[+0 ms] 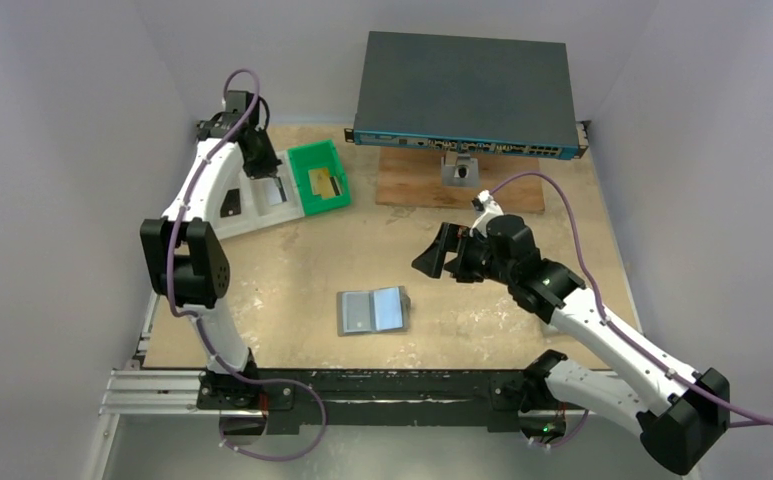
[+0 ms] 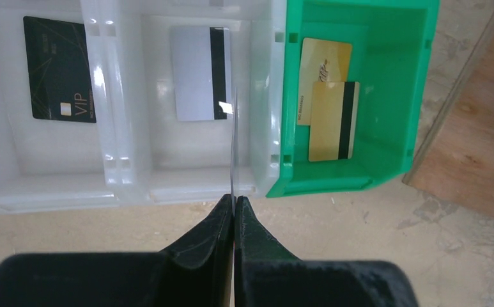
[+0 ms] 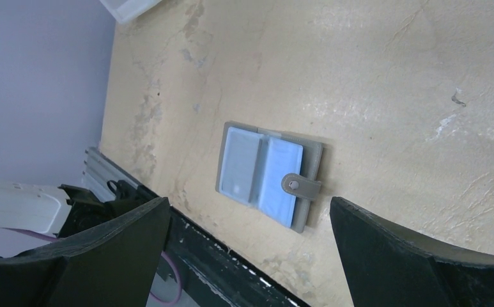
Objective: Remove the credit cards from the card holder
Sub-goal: Place the credit card in the storage box, then remove the credit card from the card holder.
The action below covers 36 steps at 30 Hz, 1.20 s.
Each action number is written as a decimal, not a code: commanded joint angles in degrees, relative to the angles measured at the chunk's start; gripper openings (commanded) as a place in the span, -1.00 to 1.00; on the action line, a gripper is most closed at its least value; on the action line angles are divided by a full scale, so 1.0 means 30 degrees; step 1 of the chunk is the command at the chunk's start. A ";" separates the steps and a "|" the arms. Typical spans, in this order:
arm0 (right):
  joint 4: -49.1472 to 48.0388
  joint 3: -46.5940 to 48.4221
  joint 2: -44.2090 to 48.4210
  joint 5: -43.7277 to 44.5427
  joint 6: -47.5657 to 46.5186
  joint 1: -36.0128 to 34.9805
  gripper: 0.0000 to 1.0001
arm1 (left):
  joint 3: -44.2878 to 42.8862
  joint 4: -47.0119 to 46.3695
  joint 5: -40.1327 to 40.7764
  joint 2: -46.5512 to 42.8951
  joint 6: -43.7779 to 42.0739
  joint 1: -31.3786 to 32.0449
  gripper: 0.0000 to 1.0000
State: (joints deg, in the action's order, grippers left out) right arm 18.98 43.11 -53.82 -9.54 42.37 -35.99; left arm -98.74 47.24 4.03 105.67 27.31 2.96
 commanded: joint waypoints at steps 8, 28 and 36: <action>-0.0280 0.0167 -0.0292 0.0031 -0.0115 -0.0044 0.98 | -0.2680 0.1238 -0.0015 0.2202 -0.1191 -0.0740 -0.66; -0.2519 -0.0839 -0.2651 0.0918 0.0888 -0.1370 0.98 | 0.4470 0.0317 -0.3547 -0.5795 0.0177 -0.0002 0.03; -0.3296 -0.0052 -0.4909 0.3435 0.2225 -0.4832 0.98 | 0.8534 0.0537 -0.3828 -0.9902 0.0119 0.2922 0.04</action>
State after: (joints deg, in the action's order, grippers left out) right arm 12.84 40.80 -66.22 -4.45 46.00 -46.50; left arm -77.71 49.25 -5.74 80.68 26.87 7.49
